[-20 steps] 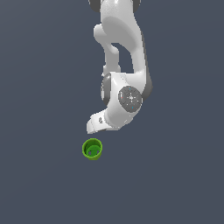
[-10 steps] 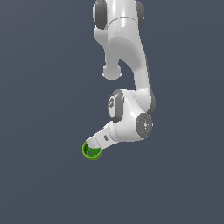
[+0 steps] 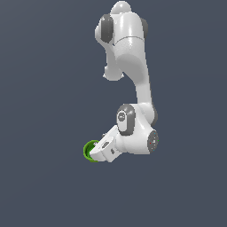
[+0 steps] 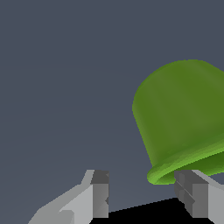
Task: Pick up the object and move it to a goal position.
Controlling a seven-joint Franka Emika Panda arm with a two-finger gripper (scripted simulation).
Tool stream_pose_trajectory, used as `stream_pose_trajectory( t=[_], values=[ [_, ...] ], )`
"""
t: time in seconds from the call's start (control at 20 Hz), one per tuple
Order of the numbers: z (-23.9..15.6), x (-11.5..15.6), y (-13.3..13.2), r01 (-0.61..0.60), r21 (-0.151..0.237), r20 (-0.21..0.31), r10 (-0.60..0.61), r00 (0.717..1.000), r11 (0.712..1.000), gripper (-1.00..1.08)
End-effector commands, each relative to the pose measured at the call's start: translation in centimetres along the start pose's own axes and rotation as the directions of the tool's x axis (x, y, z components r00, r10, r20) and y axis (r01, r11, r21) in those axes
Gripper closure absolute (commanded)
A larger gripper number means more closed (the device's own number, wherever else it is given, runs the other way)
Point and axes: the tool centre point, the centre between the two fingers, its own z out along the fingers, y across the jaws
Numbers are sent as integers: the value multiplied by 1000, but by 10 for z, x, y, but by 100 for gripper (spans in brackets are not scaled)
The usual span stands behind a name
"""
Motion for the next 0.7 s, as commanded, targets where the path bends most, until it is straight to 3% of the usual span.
stream_pose_trajectory(
  t=[0.0, 0.3, 0.6, 0.65],
  values=[
    [4, 2, 4, 39, -26, 32, -38, 999, 999, -20],
    [9, 6, 9, 91, -57, 73, -87, 994, 994, -20],
    [9, 6, 9, 92, -58, 73, -88, 993, 994, -20],
    [9, 6, 9, 92, -58, 73, -88, 993, 994, 108]
  ],
)
